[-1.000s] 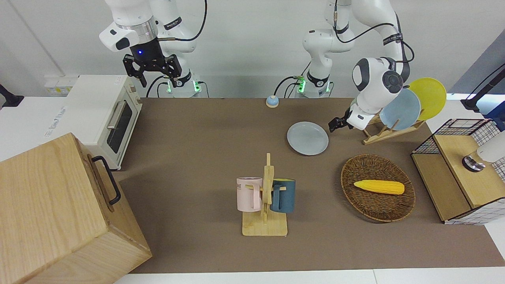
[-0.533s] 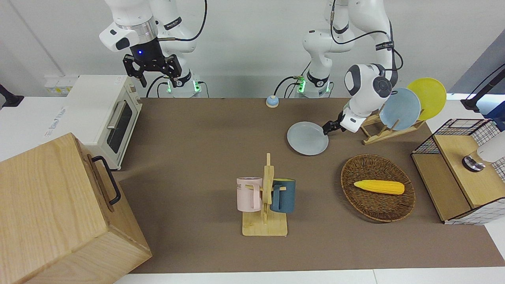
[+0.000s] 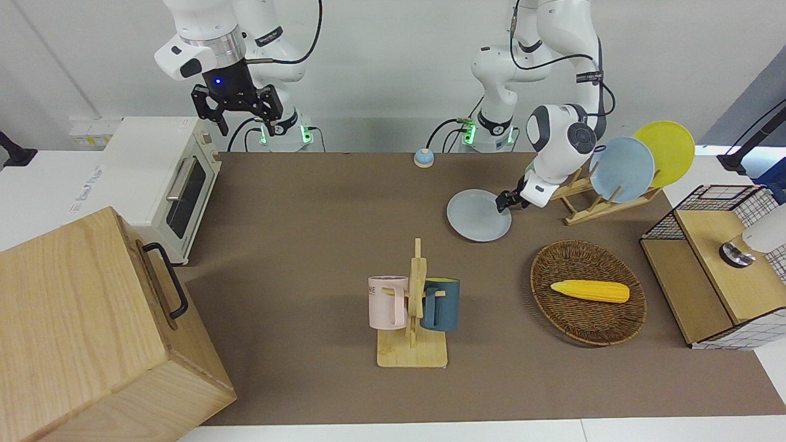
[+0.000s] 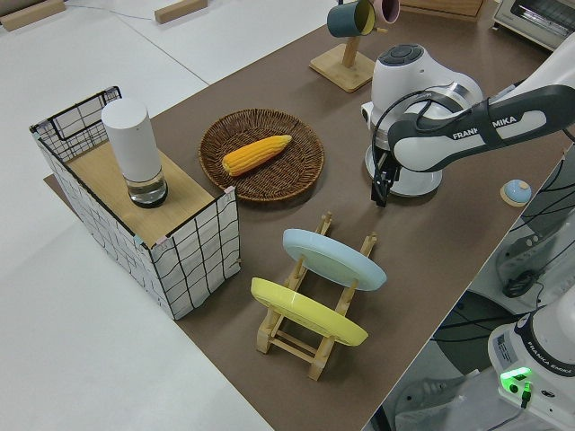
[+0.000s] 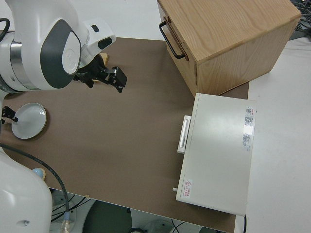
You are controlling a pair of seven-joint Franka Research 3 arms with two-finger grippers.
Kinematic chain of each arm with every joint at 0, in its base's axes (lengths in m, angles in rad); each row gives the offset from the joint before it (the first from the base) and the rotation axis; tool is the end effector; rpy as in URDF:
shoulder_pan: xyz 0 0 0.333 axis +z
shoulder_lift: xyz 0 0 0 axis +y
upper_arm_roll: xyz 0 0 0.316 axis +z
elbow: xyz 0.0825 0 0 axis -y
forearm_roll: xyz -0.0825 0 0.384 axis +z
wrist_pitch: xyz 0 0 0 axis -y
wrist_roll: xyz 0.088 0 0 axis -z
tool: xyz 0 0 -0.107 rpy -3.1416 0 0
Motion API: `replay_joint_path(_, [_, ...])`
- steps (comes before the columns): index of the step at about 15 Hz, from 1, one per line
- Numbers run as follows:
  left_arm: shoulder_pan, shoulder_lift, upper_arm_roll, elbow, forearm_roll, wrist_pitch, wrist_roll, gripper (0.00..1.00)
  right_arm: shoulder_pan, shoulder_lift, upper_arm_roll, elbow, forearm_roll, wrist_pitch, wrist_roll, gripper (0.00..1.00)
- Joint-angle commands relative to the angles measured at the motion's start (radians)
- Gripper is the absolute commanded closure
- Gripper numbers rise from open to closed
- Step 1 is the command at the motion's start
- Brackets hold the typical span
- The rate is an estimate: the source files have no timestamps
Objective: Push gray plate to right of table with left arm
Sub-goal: 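Move the left gripper down beside the gray plate's edge nearest the wicker tray, then push the gray plate with the left gripper toward the toaster oven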
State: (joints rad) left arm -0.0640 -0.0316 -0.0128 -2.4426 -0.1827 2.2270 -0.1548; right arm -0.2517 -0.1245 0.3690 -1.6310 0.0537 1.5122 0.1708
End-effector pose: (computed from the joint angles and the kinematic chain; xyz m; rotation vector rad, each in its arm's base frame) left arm 0.4557 -0.0407 0.2996 2.9999 0.3056 -0.2991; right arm 0.5061 0.0788 0.6526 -3.1322 0.0832 0.0061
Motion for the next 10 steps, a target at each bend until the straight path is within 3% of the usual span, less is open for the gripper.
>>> replay_joint_path(1, [-0.016,-0.008,-0.007,-0.03,-0.015,0.039,-0.006,0.39,-0.024,-0.027,0.014,-0.027,0.021,0.0,0.01,0.005])
replay_joint_path(7, [-0.016,-0.007,-0.021,-0.038,-0.015,0.049,-0.008,0.81,-0.024,-0.027,0.014,-0.027,0.021,0.0,0.01,0.005])
replay_joint_path(10, [-0.016,-0.005,-0.021,-0.038,-0.015,0.054,-0.011,0.96,-0.024,-0.027,0.014,-0.027,0.021,0.0,0.01,0.005])
